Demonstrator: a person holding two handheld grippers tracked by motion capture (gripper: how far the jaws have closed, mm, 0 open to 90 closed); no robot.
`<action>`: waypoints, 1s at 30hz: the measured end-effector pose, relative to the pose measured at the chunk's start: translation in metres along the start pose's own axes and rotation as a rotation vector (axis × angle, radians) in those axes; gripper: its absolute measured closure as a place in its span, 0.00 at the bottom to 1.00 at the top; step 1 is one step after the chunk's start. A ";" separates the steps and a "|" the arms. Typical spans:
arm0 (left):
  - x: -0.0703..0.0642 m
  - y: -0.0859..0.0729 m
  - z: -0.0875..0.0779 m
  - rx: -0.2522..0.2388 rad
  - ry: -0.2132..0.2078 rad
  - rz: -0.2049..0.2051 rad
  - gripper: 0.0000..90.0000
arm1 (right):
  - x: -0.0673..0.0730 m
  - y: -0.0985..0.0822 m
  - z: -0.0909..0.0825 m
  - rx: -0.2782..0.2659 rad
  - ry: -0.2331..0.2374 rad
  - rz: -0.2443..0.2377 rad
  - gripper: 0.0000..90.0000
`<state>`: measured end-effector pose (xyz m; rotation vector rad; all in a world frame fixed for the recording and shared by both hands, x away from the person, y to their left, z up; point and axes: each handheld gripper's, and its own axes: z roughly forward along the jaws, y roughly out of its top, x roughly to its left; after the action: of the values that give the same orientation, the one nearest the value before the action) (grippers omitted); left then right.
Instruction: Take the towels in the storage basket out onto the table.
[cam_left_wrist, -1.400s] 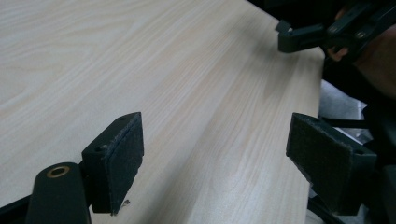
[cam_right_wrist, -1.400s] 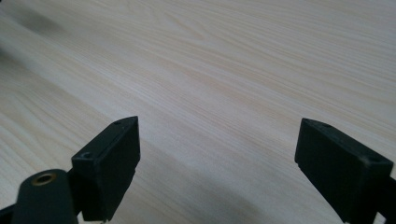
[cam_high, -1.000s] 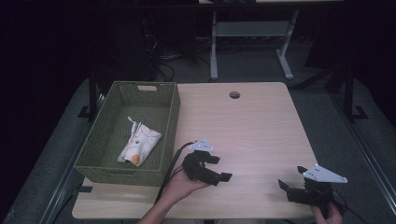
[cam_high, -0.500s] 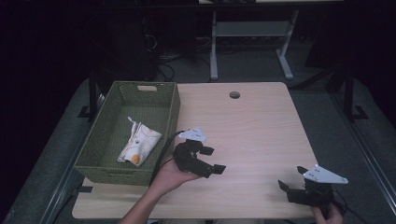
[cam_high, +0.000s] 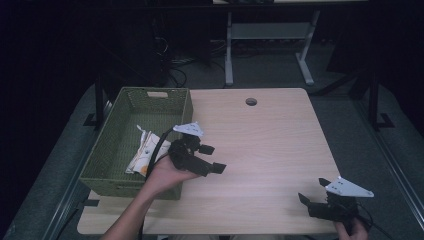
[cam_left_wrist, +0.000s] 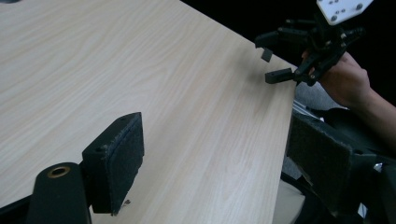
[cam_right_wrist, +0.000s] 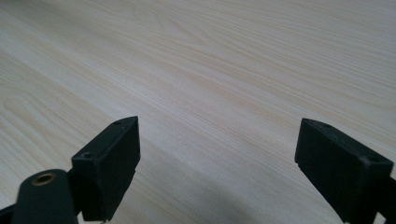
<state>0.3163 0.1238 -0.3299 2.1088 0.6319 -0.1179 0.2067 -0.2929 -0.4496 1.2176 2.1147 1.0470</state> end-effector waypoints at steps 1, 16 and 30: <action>0.002 0.000 -0.003 0.000 0.001 -0.005 0.21 | 0.000 0.000 0.000 -0.001 0.000 0.002 0.15; 0.027 -0.005 -0.037 -0.010 -0.001 -0.051 0.22 | 0.001 0.000 0.000 0.000 0.003 -0.012 0.15; 0.039 -0.012 -0.071 -0.015 0.043 -0.081 0.24 | 0.003 0.001 0.001 0.006 0.010 -0.026 0.15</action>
<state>0.3339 0.2008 -0.3090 2.0766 0.7420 -0.1128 0.2065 -0.2894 -0.4498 1.1862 2.1369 1.0382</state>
